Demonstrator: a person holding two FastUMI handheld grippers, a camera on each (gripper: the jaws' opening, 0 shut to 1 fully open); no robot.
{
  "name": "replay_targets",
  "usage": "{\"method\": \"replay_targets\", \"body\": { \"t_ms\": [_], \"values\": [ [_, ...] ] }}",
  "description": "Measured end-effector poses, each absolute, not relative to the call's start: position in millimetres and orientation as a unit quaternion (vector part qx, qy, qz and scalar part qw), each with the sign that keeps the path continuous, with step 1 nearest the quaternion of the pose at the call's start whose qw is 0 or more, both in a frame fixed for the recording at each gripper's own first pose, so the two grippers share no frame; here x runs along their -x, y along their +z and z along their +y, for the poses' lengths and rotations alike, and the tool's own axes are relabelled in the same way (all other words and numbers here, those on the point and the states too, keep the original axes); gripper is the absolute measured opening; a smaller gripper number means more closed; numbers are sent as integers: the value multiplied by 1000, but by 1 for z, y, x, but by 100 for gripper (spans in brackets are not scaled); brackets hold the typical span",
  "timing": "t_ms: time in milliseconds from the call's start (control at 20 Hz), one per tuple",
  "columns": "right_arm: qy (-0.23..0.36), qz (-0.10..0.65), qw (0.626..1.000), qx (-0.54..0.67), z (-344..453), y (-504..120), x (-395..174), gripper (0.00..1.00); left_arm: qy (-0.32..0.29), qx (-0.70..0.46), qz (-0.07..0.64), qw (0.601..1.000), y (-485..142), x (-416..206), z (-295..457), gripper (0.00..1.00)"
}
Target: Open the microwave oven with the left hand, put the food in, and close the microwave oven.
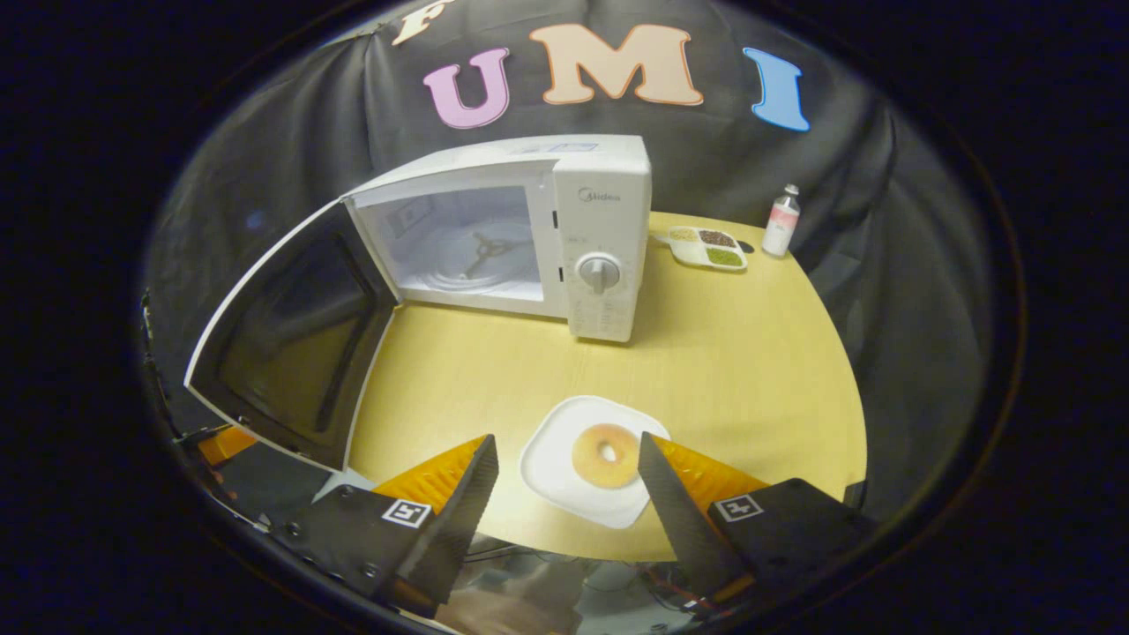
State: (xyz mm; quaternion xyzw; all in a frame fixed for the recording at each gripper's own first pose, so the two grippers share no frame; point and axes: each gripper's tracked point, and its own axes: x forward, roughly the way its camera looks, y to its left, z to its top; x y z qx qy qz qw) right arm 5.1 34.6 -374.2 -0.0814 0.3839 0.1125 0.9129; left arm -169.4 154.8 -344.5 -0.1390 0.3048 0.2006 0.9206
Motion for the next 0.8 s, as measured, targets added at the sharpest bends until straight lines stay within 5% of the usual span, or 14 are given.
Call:
{"method": "replay_targets", "body": {
  "t_ms": [700,800],
  "values": [
    [72,414,902,97,40,-419,-7,93,318,134,243,907,-310,208,299,88],
    [71,421,897,110,32,-427,-6,100,338,143,211,906,-288,208,307,88]
  ]
}}
